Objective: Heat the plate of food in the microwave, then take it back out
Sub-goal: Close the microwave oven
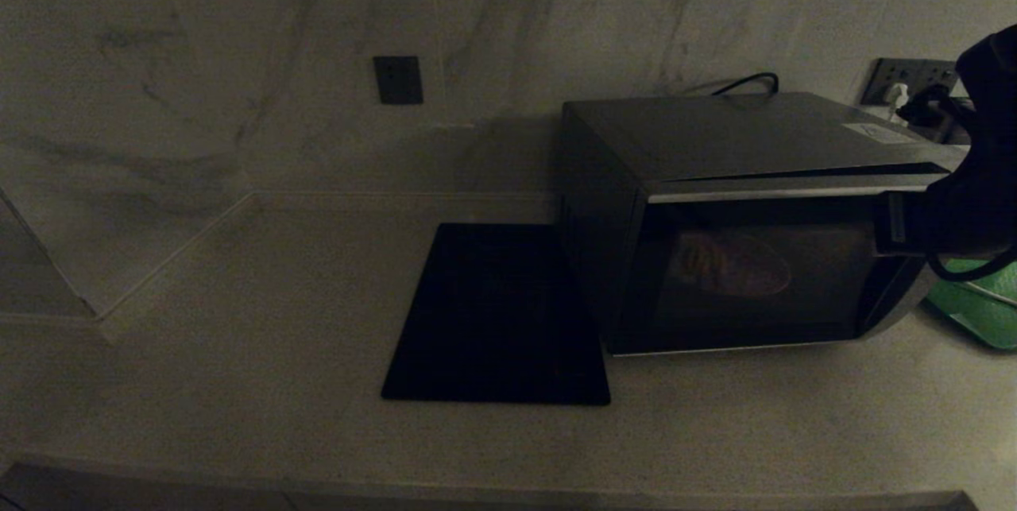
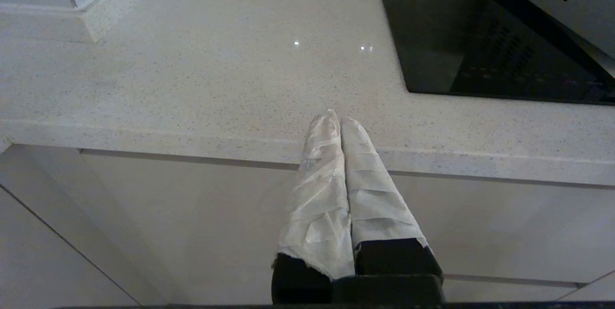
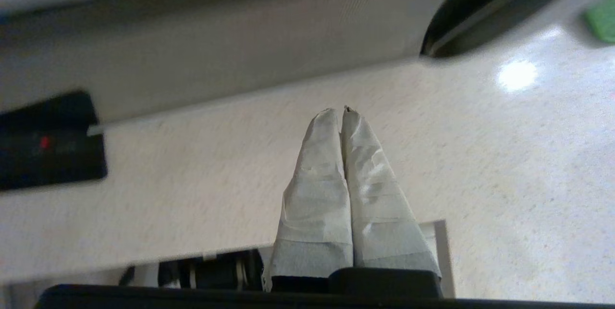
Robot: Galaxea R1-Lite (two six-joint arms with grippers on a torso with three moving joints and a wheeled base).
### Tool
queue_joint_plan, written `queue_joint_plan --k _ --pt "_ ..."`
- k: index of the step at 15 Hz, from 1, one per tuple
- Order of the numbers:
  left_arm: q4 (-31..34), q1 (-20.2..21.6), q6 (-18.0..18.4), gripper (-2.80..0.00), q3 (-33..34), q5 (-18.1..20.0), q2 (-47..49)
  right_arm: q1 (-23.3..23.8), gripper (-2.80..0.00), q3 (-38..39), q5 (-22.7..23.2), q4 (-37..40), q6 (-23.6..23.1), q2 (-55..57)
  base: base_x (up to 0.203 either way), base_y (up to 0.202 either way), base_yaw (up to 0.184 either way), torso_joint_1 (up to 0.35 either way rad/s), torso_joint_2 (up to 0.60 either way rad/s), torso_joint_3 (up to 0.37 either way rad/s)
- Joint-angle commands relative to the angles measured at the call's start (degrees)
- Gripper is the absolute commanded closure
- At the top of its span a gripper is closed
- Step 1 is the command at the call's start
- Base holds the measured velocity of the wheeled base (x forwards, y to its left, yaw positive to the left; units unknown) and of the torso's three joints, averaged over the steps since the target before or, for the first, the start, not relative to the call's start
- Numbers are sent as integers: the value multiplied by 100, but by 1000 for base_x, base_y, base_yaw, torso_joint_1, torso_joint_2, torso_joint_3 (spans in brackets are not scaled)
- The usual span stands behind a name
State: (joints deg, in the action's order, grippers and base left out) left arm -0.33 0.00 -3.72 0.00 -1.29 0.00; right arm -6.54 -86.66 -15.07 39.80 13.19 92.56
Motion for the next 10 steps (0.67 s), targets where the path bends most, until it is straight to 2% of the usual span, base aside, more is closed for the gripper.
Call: queue_joint_plan --k 1,6,10 --pt "-2 0 -6 0 0 -3 -9 124 0 0 -5 -46 -31 -4 0 0 0 0 0 0" --pt "-2 0 -6 0 -5 -3 -9 453 0 2 -9 -781 -49 306 0 0 0 0 0 0" --pt "-2 0 -6 0 0 -3 -9 524 0 18 -23 -1132 -27 485 0 0 0 0 0 0"
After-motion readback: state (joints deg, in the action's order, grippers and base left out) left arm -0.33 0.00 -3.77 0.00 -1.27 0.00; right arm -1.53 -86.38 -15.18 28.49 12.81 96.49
